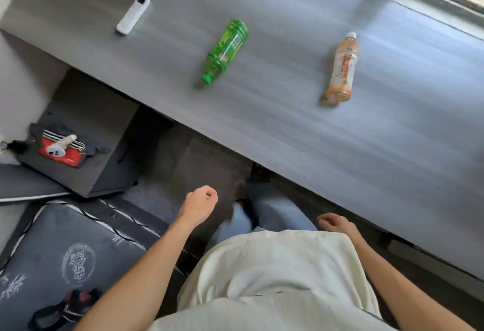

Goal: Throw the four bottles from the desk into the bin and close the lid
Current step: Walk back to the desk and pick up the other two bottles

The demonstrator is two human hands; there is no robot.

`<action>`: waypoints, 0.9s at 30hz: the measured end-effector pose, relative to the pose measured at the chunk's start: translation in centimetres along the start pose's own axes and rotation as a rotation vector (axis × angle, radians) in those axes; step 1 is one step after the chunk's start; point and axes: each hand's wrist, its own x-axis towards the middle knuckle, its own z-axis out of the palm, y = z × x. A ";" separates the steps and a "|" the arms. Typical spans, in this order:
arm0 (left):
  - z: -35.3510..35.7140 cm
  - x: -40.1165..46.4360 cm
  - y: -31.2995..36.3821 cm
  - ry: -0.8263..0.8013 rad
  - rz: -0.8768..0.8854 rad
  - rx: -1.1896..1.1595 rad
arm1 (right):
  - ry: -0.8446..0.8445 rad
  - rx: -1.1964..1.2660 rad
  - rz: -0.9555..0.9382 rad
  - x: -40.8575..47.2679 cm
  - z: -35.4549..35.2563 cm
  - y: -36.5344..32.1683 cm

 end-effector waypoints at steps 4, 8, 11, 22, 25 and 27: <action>-2.2 1.8 2.6 0.017 0.014 0.006 | 0.050 0.066 -0.066 2.4 -2.9 -4.6; -5.5 4.5 7.8 0.085 0.095 -0.014 | 0.187 0.289 -0.184 3.4 -7.6 -9.9; -8.6 7.2 13.0 0.179 0.175 -0.028 | 0.346 0.382 -0.237 4.3 -11.8 -14.1; -18.0 17.9 27.8 0.520 0.404 0.001 | 0.773 0.397 -0.170 13.0 -22.5 -25.0; -18.7 20.3 29.0 0.512 0.369 0.041 | 0.741 0.391 -0.098 15.4 -22.8 -25.8; -18.6 21.7 29.4 0.509 0.335 0.063 | 0.730 0.387 -0.054 16.8 -22.7 -26.1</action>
